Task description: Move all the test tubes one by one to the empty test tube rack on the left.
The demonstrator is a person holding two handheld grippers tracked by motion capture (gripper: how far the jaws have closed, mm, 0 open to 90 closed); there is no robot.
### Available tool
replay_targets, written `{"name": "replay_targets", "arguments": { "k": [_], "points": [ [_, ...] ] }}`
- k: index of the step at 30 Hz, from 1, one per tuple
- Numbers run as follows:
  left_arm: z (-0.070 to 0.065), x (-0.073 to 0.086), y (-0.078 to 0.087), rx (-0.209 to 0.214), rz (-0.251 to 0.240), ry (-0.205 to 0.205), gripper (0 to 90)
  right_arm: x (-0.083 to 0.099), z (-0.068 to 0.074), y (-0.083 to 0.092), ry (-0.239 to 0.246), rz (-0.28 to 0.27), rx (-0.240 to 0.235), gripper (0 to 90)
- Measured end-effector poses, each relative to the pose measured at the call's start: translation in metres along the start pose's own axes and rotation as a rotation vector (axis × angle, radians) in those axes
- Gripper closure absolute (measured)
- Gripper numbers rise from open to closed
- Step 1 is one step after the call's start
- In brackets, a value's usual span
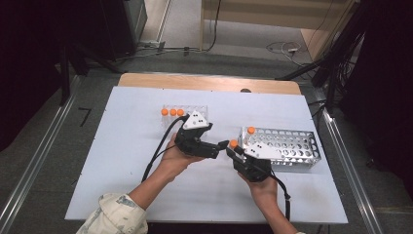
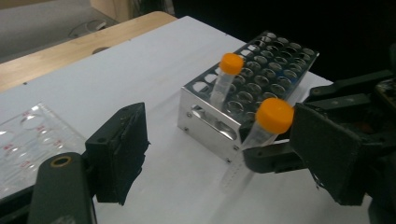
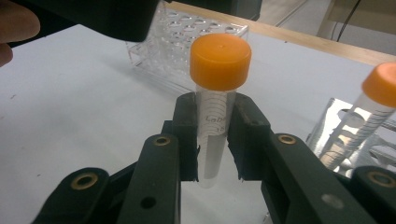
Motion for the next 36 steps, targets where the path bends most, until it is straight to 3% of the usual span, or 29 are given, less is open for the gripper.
{"name": "replay_targets", "arguments": {
  "k": [4, 8, 15, 27, 36],
  "points": [
    [-0.012, 0.002, -0.003, 0.038, 0.004, -0.039, 28.6, 0.001, 0.005, -0.003, 0.006, 0.006, -0.010, 71.3],
    [-0.016, 0.008, -0.008, 0.035, 0.031, -0.075, 34.5, 0.000, 0.008, -0.003, 0.011, 0.003, -0.019, 71.3],
    [-0.022, 0.015, -0.013, 0.061, 0.052, -0.088, 50.2, 0.000, 0.012, -0.004, 0.014, 0.006, -0.031, 71.3],
    [-0.023, 0.017, -0.014, 0.051, 0.054, -0.111, 69.0, 0.001, 0.017, -0.004, 0.015, 0.009, -0.047, 71.3],
    [-0.022, 0.017, -0.014, 0.047, 0.052, -0.111, 70.5, 0.001, 0.017, -0.004, 0.011, 0.011, -0.048, 71.1]
  ]
}}
Point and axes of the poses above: each handheld gripper's, and its own axes: y roughly backward along the jaws, x roughly out of its underside, z roughly to its left, the point moved 10 cm from there along -y, roughly forward along the jaws, and after that the axes turned 4 degrees about y, right-handed, at the moved point
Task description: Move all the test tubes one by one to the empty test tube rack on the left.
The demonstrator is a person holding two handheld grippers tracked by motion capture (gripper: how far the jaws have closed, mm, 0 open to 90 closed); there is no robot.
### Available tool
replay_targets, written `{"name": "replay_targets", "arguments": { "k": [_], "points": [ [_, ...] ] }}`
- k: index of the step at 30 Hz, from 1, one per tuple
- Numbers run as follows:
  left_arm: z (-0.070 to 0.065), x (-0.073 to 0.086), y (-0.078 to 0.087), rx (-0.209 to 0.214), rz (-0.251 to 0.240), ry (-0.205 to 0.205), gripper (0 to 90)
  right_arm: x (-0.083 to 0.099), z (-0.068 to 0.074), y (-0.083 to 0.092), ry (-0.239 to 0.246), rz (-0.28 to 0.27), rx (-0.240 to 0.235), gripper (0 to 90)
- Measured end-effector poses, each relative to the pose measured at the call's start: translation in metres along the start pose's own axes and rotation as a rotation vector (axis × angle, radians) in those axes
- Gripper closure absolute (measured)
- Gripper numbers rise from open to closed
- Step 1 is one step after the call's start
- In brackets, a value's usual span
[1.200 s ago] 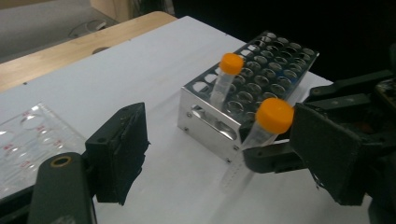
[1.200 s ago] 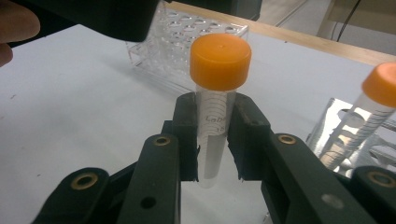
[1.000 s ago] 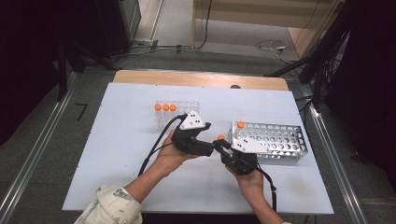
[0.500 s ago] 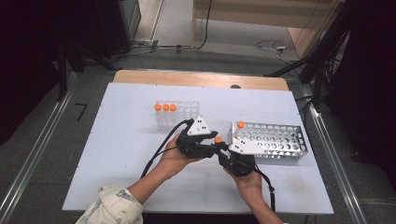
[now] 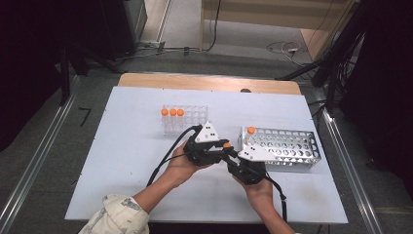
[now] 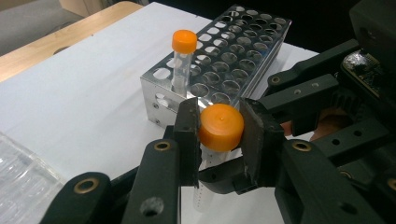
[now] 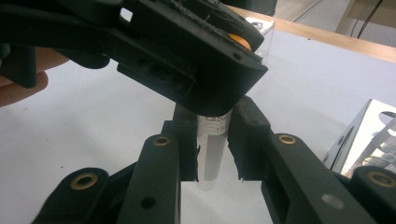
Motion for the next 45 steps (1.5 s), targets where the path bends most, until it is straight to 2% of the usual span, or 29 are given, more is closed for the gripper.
{"name": "replay_targets", "arguments": {
  "k": [2, 7, 12, 16, 22, 25, 29, 32, 36, 43, 45],
  "points": [
    [0.000, 0.000, 0.000, 0.002, -0.002, 0.001, 70.7, 0.000, 0.000, 0.000, -0.001, -0.001, -0.002, 67.9],
    [0.001, 0.000, 0.001, -0.001, 0.000, 0.003, 70.9, 0.000, 0.002, 0.000, 0.001, 0.008, -0.022, 49.5],
    [0.007, -0.003, 0.005, -0.006, -0.015, 0.022, 70.9, 0.000, 0.002, 0.003, -0.014, 0.007, -0.036, 39.6],
    [0.014, -0.006, 0.010, -0.015, -0.026, 0.036, 70.9, -0.001, -0.001, 0.007, -0.008, 0.006, -0.025, 32.9],
    [0.030, -0.012, 0.020, -0.037, -0.052, 0.071, 70.9, -0.002, -0.005, 0.020, -0.006, -0.002, -0.013, 28.6],
    [0.041, -0.016, 0.027, -0.047, -0.070, 0.113, 70.9, 0.002, -0.008, 0.027, 0.008, 0.011, 0.005, 25.2],
    [0.061, -0.020, 0.039, -0.092, -0.094, 0.137, 70.9, 0.009, -0.013, 0.035, 0.014, 0.022, 0.024, 22.6],
    [0.077, -0.020, 0.045, -0.158, -0.102, 0.139, 70.9, 0.009, -0.019, 0.038, 0.001, 0.024, 0.039, 20.8],
    [0.094, -0.019, 0.051, -0.186, -0.117, 0.178, 70.8, 0.010, -0.024, 0.038, -0.008, 0.030, 0.047, 20.2],
    [0.107, -0.022, 0.059, -0.212, -0.145, 0.207, 70.8, 0.013, -0.024, 0.035, -0.005, 0.043, 0.049, 20.2],
    [0.110, -0.022, 0.060, -0.224, -0.139, 0.207, 70.8, 0.013, -0.024, 0.036, -0.007, 0.041, 0.053, 20.3]
  ]
}}
Point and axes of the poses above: each handheld gripper's, and its own axes: y roughly backward along the jaws, x roughly out of its underside, z roughly to its left, the point moved 10 cm from there along -y, roughly forward along the jaws, and after that the axes turned 4 degrees about y, right-handed, at the moved point
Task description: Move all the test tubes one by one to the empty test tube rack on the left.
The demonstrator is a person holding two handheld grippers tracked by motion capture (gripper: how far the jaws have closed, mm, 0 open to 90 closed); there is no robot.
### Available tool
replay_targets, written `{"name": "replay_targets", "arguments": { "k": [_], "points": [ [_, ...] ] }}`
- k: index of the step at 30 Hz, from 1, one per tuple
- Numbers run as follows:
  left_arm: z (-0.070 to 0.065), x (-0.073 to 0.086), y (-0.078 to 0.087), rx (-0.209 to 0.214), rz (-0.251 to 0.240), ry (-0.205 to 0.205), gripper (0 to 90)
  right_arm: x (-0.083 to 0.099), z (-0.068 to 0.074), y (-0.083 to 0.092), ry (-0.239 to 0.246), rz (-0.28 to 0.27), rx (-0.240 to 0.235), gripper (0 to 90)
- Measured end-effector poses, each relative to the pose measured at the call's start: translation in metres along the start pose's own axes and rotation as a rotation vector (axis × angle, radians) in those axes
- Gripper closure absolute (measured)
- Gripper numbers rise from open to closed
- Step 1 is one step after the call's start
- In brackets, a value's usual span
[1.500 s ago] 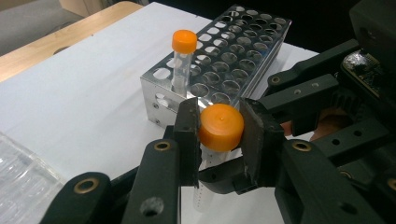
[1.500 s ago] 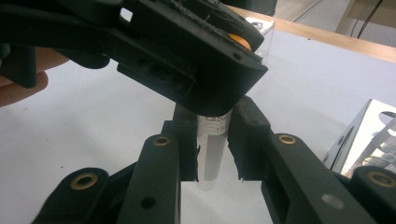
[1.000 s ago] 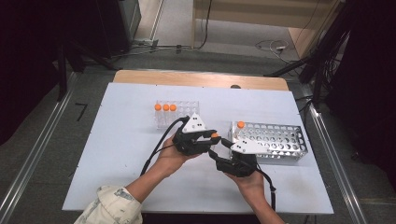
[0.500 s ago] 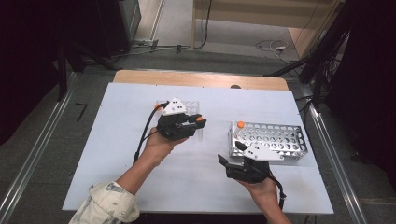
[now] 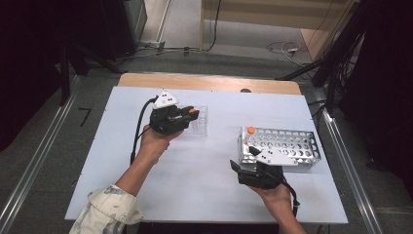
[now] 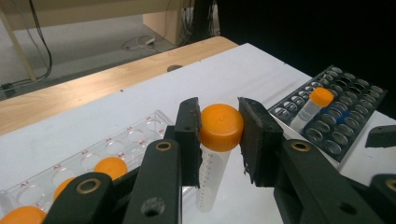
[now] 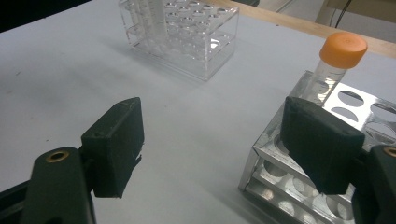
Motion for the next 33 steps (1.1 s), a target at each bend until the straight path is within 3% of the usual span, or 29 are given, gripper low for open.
{"name": "replay_targets", "arguments": {
  "k": [6, 12, 18, 22, 29, 33],
  "points": [
    [0.012, -0.008, 0.002, -0.050, -0.018, -0.007, 70.8, 0.002, -0.004, 0.003, -0.009, 0.000, 0.013, 20.6],
    [0.026, -0.016, 0.004, -0.070, -0.056, 0.021, 70.9, 0.005, -0.007, 0.006, -0.017, 0.002, 0.034, 21.7],
    [0.036, -0.015, -0.002, -0.113, -0.057, 0.012, 70.9, 0.007, -0.010, 0.007, -0.029, 0.002, 0.045, 21.9],
    [0.037, -0.014, -0.007, -0.116, -0.057, 0.011, 70.8, 0.008, -0.010, 0.008, -0.024, 0.007, 0.049, 21.9],
    [0.041, -0.005, -0.018, -0.135, -0.015, -0.007, 70.8, 0.009, -0.011, 0.008, -0.030, 0.003, 0.051, 22.1],
    [0.043, 0.006, -0.025, -0.149, 0.042, -0.027, 70.7, 0.008, -0.010, 0.008, -0.027, 0.002, 0.050, 22.1]
  ]
}}
Point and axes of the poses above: each handheld gripper's, and its own axes: y roughly backward along the jaws, x roughly out of its underside, z roughly to its left, the point moved 10 cm from there along -y, roughly forward along the jaws, and after that the axes turned 4 degrees about y, right-handed, at the moved point
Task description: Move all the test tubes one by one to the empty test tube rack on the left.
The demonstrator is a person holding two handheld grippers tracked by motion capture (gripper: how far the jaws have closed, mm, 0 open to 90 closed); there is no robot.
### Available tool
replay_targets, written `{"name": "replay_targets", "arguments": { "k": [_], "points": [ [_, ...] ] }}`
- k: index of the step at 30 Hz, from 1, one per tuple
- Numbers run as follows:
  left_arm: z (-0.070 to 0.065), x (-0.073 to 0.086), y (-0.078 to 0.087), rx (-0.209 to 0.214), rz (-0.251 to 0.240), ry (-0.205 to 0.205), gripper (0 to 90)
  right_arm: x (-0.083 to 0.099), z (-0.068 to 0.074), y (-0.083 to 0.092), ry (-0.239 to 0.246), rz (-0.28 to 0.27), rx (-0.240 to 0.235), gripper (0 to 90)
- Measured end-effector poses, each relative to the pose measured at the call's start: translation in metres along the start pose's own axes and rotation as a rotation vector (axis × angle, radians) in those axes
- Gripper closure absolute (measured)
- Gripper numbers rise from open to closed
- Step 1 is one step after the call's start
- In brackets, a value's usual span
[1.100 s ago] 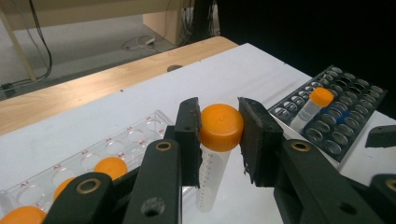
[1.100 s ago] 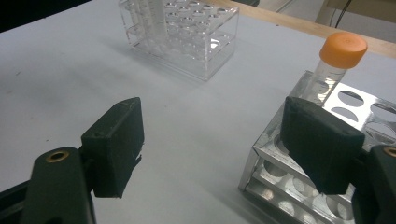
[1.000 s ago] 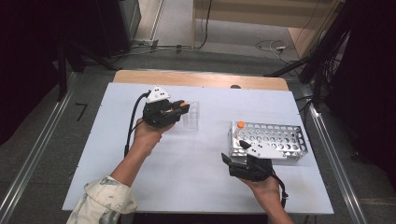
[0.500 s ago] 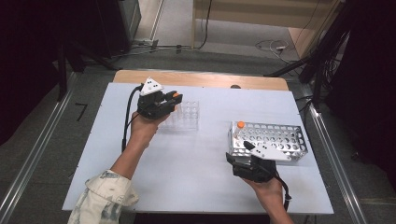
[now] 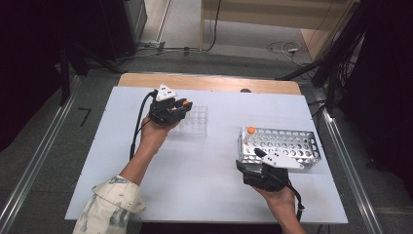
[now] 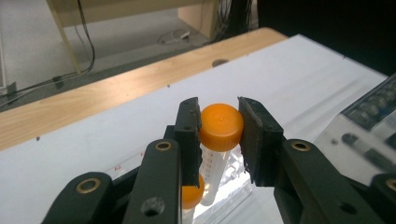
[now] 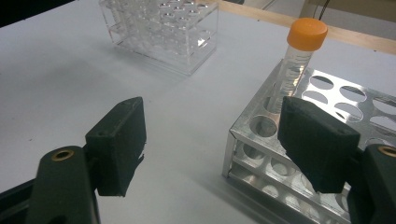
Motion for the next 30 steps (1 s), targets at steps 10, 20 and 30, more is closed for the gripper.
{"name": "replay_targets", "arguments": {
  "k": [10, 20, 30],
  "points": [
    [-0.006, 0.013, -0.011, -0.044, 0.074, -0.074, 70.2, 0.000, 0.000, -0.001, -0.005, 0.001, -0.005, 22.2],
    [-0.008, 0.008, -0.006, -0.023, 0.050, -0.051, 53.0, 0.000, 0.001, -0.001, -0.005, 0.003, -0.005, 22.2],
    [-0.022, 0.007, 0.002, -0.015, 0.042, -0.046, 21.9, -0.003, -0.008, -0.006, -0.019, -0.010, 0.020, 23.0]
  ]
}}
Point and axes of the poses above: each handheld gripper's, and its own axes: y roughly backward along the jaws, x roughly out of its underside, z roughly to its left, the point moved 10 cm from there along -y, roughly forward along the jaws, and after that the axes turned 4 degrees about y, right-handed, at the moved point
